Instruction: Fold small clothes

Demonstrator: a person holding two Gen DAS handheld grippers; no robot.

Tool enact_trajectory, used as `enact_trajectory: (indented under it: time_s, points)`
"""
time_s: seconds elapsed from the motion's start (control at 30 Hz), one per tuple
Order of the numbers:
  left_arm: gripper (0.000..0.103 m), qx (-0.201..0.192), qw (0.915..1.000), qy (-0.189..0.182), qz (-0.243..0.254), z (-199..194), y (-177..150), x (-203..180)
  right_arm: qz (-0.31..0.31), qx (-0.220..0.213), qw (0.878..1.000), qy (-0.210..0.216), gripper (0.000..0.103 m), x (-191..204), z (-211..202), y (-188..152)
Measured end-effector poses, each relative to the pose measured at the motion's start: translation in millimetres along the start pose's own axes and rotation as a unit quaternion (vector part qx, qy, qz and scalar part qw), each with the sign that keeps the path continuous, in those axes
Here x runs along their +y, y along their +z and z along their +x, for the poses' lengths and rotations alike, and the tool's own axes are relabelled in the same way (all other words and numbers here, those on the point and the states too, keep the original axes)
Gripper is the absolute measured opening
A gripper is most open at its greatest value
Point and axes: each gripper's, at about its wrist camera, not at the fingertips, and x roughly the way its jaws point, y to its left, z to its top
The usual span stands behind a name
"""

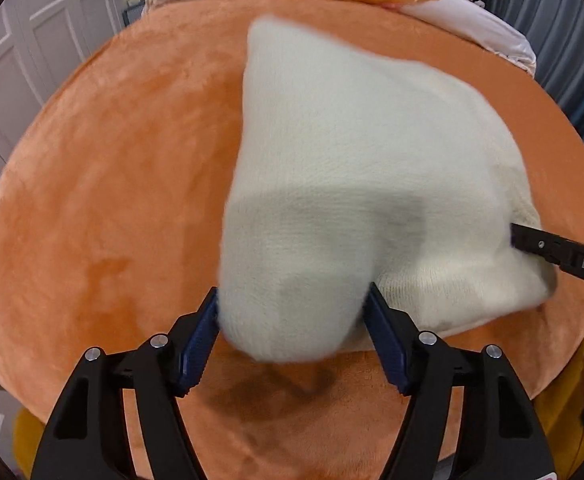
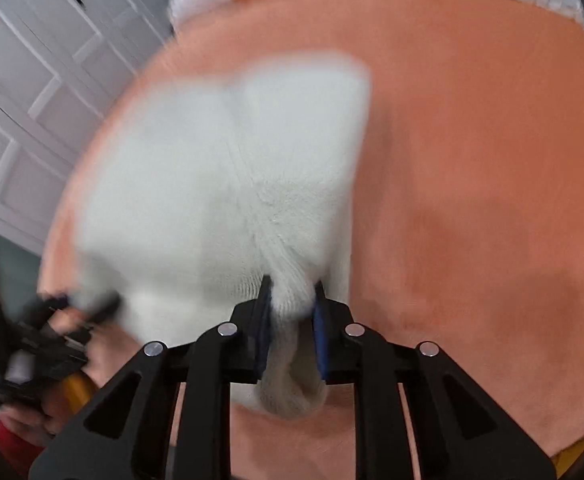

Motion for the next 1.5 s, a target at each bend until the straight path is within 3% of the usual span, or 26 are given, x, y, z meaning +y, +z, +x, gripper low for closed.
enact_trajectory:
  time_s: [0.13,0.23,0.33,0.43,0.5,0.57,0.7,0.87,1.13,1.2,1.27,1.33,1.5]
  points:
    - [0.07,-0.001,0.9994,-0.015,-0.032,-8,-2,8,0.053,-0.027,0.998,0.035,0.02,-3,-36,1]
    - [0.065,-0.01,0.9994,-0.016,-0.031,-28,-6,6,0.021,-0.069,0.997,-0.01,0.02,16,-72,-7]
    - [0.065,-0.052,0.9972,-0.03,-0.045,-66,-7,7,-0.041,-0.098,0.994,-0.026,0.015,44,-103,-18]
    - [0.065,-0.069,0.9965,0.006,-0.048,-72,-2,8,-0.091,-0.052,0.994,-0.032,0.006,58,-83,-26]
    - [0.065,-0.044,0.9971,0.038,-0.049,-53,1,12,-0.102,-0.014,0.993,-0.066,0.003,59,-52,-26]
    - [0.067,-0.027,0.9973,0.044,-0.052,-35,0,17,-0.102,0.019,0.991,-0.086,0.0,50,-23,-34]
    - [0.069,-0.026,0.9966,0.06,-0.05,-29,-4,15,-0.092,0.017,0.992,-0.084,0.0,51,-27,-28]
    - [0.066,-0.033,0.9963,0.037,-0.071,-56,-8,13,-0.073,-0.019,0.995,-0.071,0.004,49,-64,-25]
    - [0.066,-0.034,0.9982,0.02,-0.045,-67,-56,-29,-0.043,-0.038,0.994,-0.097,0.005,51,-80,-79]
    - [0.066,-0.026,0.9985,0.016,-0.045,-60,-64,-38,-0.03,-0.042,0.992,-0.114,0.01,47,-74,-95]
    - [0.067,-0.035,0.9984,0.018,-0.042,-54,-73,-47,-0.024,-0.053,0.99,-0.13,0.038,45,-68,-106]
    - [0.067,-0.045,0.9979,0.024,-0.039,-49,-80,-53,-0.028,-0.066,0.986,-0.149,0.048,46,-63,-112]
    - [0.067,-0.042,0.9979,0.027,-0.041,-32,-89,-60,-0.027,-0.095,0.981,-0.165,0.055,44,-54,-115]
